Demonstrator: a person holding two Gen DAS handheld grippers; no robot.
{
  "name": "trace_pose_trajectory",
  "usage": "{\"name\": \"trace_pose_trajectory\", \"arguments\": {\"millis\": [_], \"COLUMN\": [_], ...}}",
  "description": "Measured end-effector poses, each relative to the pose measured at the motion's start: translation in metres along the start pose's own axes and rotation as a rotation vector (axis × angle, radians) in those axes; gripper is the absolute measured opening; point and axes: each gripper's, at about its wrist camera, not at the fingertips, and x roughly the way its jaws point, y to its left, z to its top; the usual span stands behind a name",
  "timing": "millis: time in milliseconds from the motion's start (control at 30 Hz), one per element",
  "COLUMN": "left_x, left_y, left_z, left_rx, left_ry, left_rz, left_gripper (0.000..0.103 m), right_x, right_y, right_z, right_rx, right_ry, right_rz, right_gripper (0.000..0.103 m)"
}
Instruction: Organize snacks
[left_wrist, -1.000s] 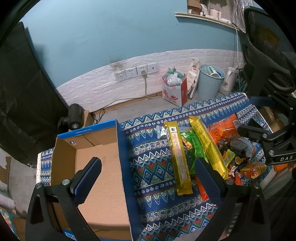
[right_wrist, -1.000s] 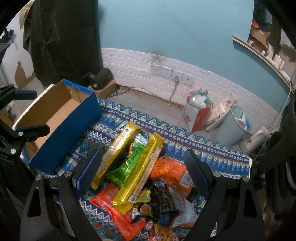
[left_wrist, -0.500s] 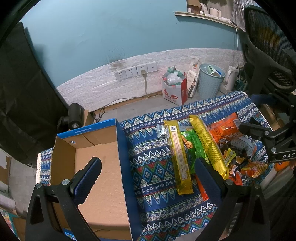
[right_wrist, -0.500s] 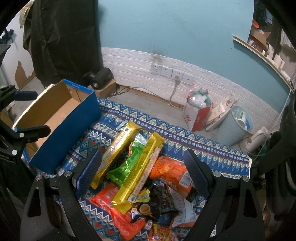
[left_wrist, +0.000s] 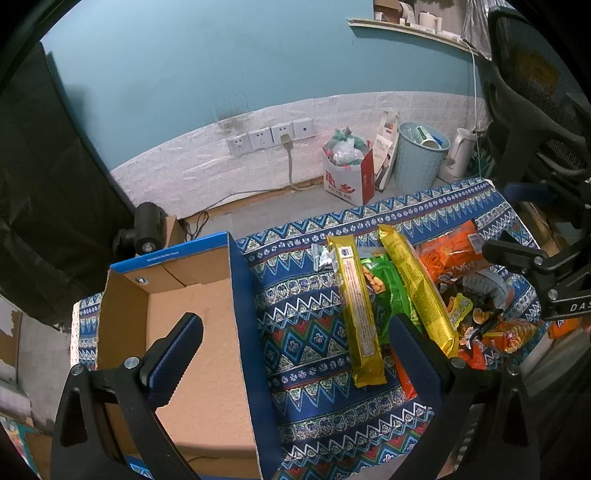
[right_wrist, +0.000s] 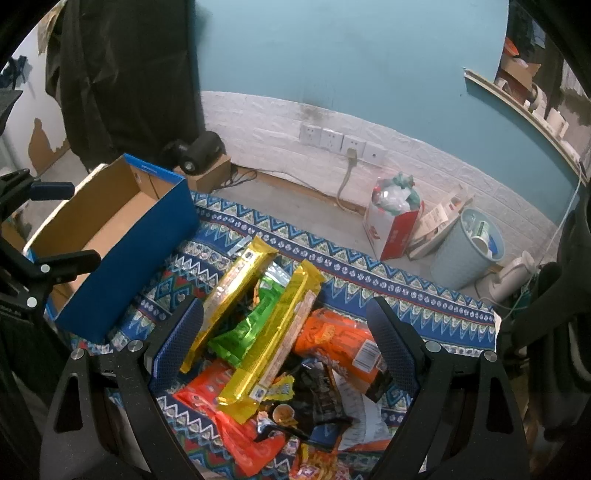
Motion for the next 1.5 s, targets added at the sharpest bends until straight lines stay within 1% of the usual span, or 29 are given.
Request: {"name": "trace_pose_trajectory", "arguments": {"millis": [200, 333, 500, 600, 700, 867, 933, 1033, 1167, 1300, 1500], "left_x": [0.021, 0.039, 0.06, 0.071, 0.08, 0.101, 0.11, 0.122, 0.138, 0.154, 0.173], "left_y": [-0.003, -0.006, -0.014, -0.02, -0.025, -0.033, -0.034, -0.035, -0.039, -0.043, -0.049], "left_z": [0.002, 0.004, 0.007, 0.011, 0.015, 0.018, 0.019, 0.021, 0.023, 0.023, 0.019], "left_rx": [0.013, 0.014, 0.022, 0.027, 0.034, 0.04, 0.02, -0.005, -0.007, -0.016, -0.033], "left_ry": [0.054, 0.108, 0.164, 0.188, 0.205, 0.244, 0.273, 0.296, 0.311, 0.344, 0.388], "left_rz": [0.009, -0.012, -0.042, -0.051, -0.052, -0.056, -0.076, -0.092, -0.078, -0.08, -0.089], "left_gripper": [0.102, 0.102, 0.102, 0.102, 0.102, 0.102, 0.102, 0.102, 0.102, 0.102, 0.102], "right_x": [0.004, 0.013, 0.034, 0.049, 0.064, 0.092, 0.102, 0.119, 0.138, 0.147, 0.15], "right_y": [-0.007, -0.016, -0.031, -0.042, -0.053, -0.067, -0.07, -0.076, -0.079, -0.077, -0.076], "right_z": [0.003, 0.008, 0.012, 0.01, 0.003, -0.009, -0.011, -0.016, -0.025, -0.035, -0.046], "right_rx": [-0.013, -0.033, -0.074, -0.1, -0.115, -0.129, -0.15, -0.155, -0.162, -0.179, -0.189], "right_ry": [0.023, 0.049, 0.106, 0.155, 0.219, 0.297, 0.313, 0.338, 0.376, 0.402, 0.416], "right_rz": [0.005, -0.01, -0.022, -0.012, 0.013, 0.013, 0.007, 0.029, 0.058, 0.074, 0.112], "right_gripper": [0.088, 0.088, 0.088, 0.088, 0.088, 0.088, 0.088, 0.088, 0.088, 0.088, 0.081]}}
